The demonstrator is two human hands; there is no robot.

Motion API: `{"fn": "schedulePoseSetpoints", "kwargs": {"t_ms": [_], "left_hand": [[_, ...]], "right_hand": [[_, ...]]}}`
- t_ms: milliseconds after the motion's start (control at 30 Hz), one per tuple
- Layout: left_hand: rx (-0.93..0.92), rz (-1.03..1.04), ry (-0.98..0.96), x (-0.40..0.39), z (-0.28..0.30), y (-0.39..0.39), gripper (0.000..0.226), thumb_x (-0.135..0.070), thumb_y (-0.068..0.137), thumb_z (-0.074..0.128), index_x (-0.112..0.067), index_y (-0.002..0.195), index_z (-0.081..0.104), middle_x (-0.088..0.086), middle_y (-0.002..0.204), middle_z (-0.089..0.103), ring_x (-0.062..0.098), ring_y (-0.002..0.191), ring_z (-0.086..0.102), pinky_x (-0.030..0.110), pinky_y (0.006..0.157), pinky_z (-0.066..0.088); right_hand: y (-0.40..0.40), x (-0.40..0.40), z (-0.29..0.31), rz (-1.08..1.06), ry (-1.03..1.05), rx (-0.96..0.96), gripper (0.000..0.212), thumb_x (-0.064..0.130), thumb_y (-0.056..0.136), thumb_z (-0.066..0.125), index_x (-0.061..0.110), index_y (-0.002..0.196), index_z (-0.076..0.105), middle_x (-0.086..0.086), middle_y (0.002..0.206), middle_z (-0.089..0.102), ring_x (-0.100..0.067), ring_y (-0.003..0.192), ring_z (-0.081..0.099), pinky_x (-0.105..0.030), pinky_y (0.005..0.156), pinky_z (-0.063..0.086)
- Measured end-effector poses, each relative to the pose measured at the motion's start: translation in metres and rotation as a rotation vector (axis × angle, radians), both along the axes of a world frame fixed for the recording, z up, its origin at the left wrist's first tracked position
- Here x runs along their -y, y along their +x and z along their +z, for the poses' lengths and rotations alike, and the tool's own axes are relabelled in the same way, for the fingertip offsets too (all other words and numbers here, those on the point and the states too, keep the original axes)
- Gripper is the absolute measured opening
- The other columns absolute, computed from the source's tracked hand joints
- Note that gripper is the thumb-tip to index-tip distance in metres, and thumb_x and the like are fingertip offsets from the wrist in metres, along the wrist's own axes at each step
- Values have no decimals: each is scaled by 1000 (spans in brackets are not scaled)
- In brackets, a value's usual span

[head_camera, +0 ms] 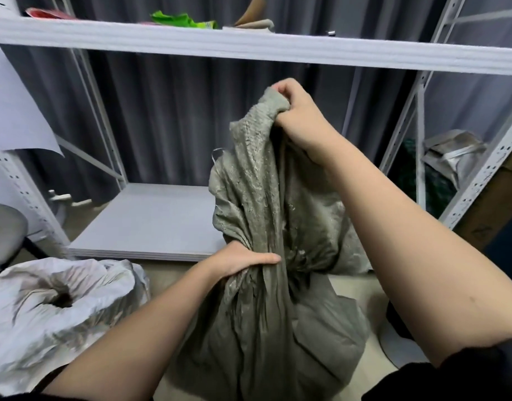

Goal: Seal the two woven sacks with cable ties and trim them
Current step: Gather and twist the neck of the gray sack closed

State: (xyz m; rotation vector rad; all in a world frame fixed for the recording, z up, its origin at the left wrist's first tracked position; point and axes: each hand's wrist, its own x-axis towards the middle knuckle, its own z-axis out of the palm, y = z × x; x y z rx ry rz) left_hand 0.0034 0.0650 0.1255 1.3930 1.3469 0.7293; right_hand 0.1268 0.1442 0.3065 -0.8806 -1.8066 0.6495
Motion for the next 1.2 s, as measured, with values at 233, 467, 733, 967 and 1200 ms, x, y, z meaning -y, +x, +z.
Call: {"fn": "schedulePoseSetpoints", "kwargs": {"t_ms": [233,467,733,967,1200], "left_hand": [[276,305,-61,-6,-5,1,26,-5,79,60,-7,105,64,10,98,71,26,91,67,36,91,52],[532,468,-114,-6,-10,-6,24,8,76,51,3,93,67,17,77,69,29,74,66,48,88,52],[667,495,-199,-3,-6,-15,19,11,80,45,8,76,64,16,56,68,24,47,67,33,48,58],[647,486,-209,-4,-8,-16,18,8,79,47,8,82,64,18,63,68,25,51,67,39,60,59],[440,366,-211,-4,-3,-18,14,-11,79,56,-1,73,62,9,56,63,22,52,61,30,65,49]], "right_hand": [[10,3,-20,80,-288,350,91,46,82,68,17,149,15,1,153,28,-9,134,33,-19,108,22],[82,-9,-89,-118,-867,543,112,85,55,56,18,143,36,-5,144,43,-28,131,44,-50,112,29],[110,4,-174,40,-1249,651,96,68,40,82,25,122,59,6,122,64,-14,114,58,-32,105,41],[89,18,-179,196,-1216,361,49,24,73,74,-1,114,63,-16,107,71,-31,102,67,-43,101,48],[54,7,-99,-170,-475,105,37,-10,85,36,6,112,57,0,90,65,-13,86,60,-14,64,48]]}}
